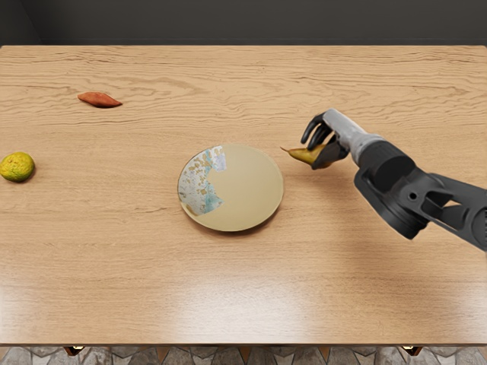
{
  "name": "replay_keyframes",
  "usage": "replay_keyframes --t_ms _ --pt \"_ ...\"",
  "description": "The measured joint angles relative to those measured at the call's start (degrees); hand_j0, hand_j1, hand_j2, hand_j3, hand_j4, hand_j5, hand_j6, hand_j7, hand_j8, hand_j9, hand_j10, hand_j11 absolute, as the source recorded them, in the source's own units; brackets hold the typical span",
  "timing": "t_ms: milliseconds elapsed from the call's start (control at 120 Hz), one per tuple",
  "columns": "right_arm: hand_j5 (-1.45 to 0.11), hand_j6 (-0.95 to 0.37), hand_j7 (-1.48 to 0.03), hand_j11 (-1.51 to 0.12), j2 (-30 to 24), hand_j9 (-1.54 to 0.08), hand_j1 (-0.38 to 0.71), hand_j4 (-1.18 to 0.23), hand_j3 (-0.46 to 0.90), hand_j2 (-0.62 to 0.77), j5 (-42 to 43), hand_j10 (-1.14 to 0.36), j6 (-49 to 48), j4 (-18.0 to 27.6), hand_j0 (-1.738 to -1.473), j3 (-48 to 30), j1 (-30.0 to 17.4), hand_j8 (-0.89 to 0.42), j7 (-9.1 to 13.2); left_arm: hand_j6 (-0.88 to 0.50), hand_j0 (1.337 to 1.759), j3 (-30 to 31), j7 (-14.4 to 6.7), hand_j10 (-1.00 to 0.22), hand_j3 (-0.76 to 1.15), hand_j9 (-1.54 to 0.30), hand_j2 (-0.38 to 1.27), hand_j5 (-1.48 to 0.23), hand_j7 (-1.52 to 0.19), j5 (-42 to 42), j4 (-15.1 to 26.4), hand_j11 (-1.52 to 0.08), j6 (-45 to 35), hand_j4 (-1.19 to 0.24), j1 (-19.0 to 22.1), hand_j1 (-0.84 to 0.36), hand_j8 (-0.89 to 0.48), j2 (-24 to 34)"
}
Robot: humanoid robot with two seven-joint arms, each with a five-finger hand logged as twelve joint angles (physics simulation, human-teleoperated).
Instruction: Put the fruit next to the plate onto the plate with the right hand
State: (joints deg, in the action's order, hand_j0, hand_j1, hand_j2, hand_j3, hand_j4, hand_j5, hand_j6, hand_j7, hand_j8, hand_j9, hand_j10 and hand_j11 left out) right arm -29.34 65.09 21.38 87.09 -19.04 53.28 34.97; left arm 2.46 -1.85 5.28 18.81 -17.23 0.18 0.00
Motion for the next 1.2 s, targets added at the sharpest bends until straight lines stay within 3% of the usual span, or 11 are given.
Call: replay_keyframes --t_ms 858,1017,1058,1200 --pt "-1.04 -0.76 -0.99 -1.01 9.29 -1.01 0.38 -0.74 0.00 0.49 -2.23 -0.49 -2.49 -0.02 -1.657 0.12 3.47 -0.46 -0.02 0.00 1.658 0.00 0.00 0.00 0.00 -0.01 0.00 -0.01 -0.01 0.00 0.00 -0.01 0.00 0.00 0.00 0.34 0.00 0.00" --pt "-1.02 -0.76 -0.99 -1.00 12.42 -1.00 0.37 -0.74 0.00 0.48 -2.21 -0.50 -3.08 -2.02 -1.657 0.45 3.44 -0.48 -0.02 0.00 1.658 0.00 0.00 0.00 0.00 -0.01 0.00 -0.01 -0.01 0.00 0.00 -0.01 0.00 0.00 0.00 0.34 0.00 0.00" --pt "-0.96 -0.71 -0.93 -0.93 13.17 -0.94 0.34 -0.69 0.00 0.41 -2.16 -0.50 -3.25 -2.54 -1.657 0.47 3.46 -0.47 0.00 0.00 1.658 0.00 0.00 0.00 0.00 -0.01 0.00 -0.01 -0.01 0.00 0.00 -0.01 0.00 0.00 0.00 0.34 0.00 0.00" --pt "-0.48 -0.36 -0.46 -0.47 14.56 -0.47 0.00 -0.35 0.00 0.20 -4.00 -0.25 -3.74 -3.40 -1.658 -0.38 3.47 -0.24 0.02 0.00 1.658 0.00 0.00 0.00 0.00 -0.01 0.00 -0.01 -0.01 0.00 0.00 -0.01 0.00 0.00 0.00 0.34 0.00 0.00"
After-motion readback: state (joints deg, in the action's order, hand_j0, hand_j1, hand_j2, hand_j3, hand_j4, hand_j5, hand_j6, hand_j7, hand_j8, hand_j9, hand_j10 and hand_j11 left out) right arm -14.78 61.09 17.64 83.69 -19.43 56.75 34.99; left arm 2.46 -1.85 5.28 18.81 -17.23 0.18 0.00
